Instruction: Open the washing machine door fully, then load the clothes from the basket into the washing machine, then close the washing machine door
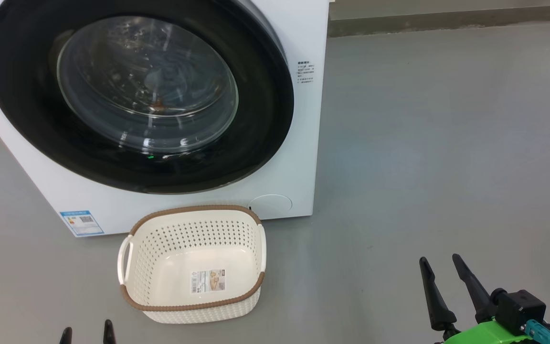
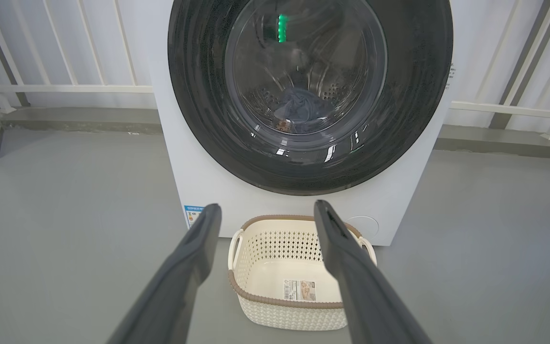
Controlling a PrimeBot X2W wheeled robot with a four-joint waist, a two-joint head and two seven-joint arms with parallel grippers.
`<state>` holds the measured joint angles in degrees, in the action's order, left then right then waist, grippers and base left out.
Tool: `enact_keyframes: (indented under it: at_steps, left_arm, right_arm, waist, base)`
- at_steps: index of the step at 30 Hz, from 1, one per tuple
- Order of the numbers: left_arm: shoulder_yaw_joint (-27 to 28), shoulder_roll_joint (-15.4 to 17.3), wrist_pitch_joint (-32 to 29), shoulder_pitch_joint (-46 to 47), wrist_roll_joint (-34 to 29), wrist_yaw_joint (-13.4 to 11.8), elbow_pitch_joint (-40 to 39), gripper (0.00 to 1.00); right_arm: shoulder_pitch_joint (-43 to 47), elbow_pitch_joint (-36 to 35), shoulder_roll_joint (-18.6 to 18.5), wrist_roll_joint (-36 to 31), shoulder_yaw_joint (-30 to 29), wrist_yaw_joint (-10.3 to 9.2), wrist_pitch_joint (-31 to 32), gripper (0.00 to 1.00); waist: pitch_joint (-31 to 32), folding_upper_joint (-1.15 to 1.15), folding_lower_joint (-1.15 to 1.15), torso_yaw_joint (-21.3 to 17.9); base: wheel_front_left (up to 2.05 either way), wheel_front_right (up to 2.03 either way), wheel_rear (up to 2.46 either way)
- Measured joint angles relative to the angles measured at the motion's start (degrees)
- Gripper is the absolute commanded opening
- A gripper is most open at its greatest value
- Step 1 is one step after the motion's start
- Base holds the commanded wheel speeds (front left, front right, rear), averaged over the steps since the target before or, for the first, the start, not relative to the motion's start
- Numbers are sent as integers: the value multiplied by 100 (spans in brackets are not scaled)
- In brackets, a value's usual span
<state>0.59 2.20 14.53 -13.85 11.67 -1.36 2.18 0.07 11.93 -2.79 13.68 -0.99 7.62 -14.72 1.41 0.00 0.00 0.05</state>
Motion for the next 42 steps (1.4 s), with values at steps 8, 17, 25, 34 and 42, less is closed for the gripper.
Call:
enact_keyframes:
  at_steps: [8,17,25,34,42]
  left_arm:
    - [23,0,0,1,-1,0,63,100]
    - [59,0,0,2,-1,1,90,100]
    - [87,0,-1,4,-1,38,136,0]
    - [53,-112,-122,1,271,56,457,0]
    - [66,-111,-244,21,790,109,513,0]
  right_arm:
    - [0,253,2,-70,-64,0,0,100]
    - [-1,509,4,-110,-123,0,1,100]
    - [-5,547,5,-120,-144,0,4,0]
    - [76,851,34,137,-155,0,112,0]
    - [76,837,37,626,-169,0,221,0]
  waist:
    - [-18,0,0,34]
    - [-23,0,0,46]
    - [-26,0,0,43]
    - [-24,0,1,41]
    - [-39,0,1,38]
  base:
    - [0,0,0]
    - [0,0,0]
    - [0,0,0]
    - [0,0,0]
    - [0,0,0]
